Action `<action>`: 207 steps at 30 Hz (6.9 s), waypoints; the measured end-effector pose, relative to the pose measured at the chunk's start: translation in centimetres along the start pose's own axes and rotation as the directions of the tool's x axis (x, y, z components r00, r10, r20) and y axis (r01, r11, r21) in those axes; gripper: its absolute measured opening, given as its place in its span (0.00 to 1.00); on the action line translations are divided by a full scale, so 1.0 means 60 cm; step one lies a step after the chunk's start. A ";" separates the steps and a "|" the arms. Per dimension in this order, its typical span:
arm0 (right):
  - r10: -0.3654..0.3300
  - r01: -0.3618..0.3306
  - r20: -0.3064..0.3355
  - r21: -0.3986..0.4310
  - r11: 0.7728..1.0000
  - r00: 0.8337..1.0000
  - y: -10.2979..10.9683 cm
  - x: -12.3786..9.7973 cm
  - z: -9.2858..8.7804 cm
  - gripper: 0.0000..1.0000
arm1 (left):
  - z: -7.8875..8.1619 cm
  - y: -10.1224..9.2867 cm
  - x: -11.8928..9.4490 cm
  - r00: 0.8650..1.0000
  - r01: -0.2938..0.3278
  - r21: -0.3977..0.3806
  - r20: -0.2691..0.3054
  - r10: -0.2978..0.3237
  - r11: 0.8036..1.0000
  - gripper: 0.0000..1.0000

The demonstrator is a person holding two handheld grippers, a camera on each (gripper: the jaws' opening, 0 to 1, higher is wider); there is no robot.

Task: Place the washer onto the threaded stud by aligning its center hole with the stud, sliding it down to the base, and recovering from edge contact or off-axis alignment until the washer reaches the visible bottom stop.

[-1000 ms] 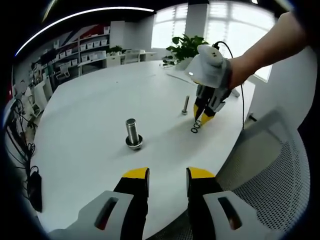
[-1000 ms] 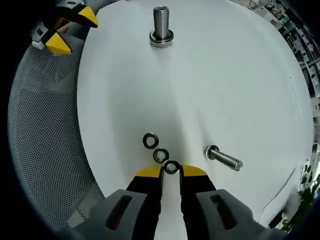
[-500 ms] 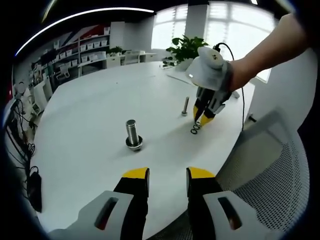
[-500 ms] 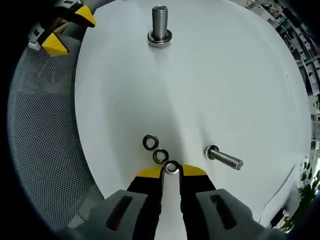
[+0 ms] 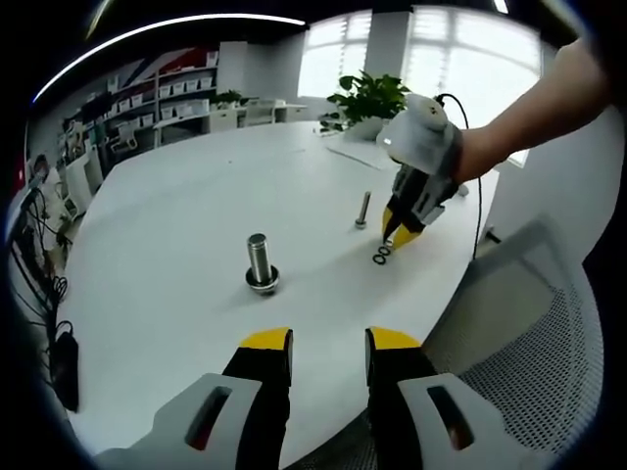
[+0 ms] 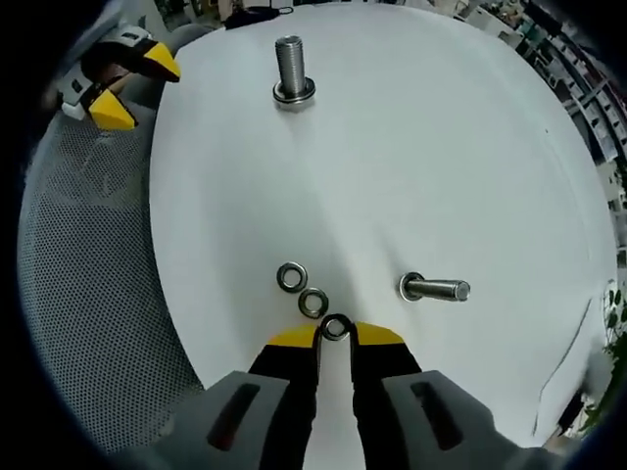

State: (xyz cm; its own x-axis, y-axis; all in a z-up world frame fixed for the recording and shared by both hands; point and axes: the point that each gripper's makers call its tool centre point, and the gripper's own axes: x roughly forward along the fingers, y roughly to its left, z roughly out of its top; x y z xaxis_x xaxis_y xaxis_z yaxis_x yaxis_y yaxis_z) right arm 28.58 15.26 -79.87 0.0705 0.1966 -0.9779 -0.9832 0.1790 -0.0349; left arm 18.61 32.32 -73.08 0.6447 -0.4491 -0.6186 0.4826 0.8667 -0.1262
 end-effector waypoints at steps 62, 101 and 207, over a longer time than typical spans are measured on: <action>-0.032 0.026 0.138 0.047 0.999 0.990 -0.089 -0.065 0.067 0.14 | -0.007 0.003 0.005 1.000 -0.003 -0.010 -0.020 0.003 1.000 0.28; 0.004 -0.009 0.090 0.059 0.998 0.996 -0.083 0.002 0.048 0.16 | -0.001 0.009 0.002 1.000 -0.017 -0.022 0.003 0.017 1.000 0.28; 0.022 -0.021 0.014 -0.066 0.998 1.000 0.016 0.013 0.036 0.14 | -0.004 0.025 0.001 0.998 -0.059 -0.045 0.001 0.059 0.997 0.28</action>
State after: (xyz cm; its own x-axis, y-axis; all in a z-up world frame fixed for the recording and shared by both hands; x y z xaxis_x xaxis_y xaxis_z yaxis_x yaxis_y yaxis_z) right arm 28.08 17.67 -80.23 0.0511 0.2140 -0.9755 -0.9935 0.1108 -0.0277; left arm 19.25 33.64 -73.50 0.6727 -0.3976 -0.6240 0.4165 0.9005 -0.1248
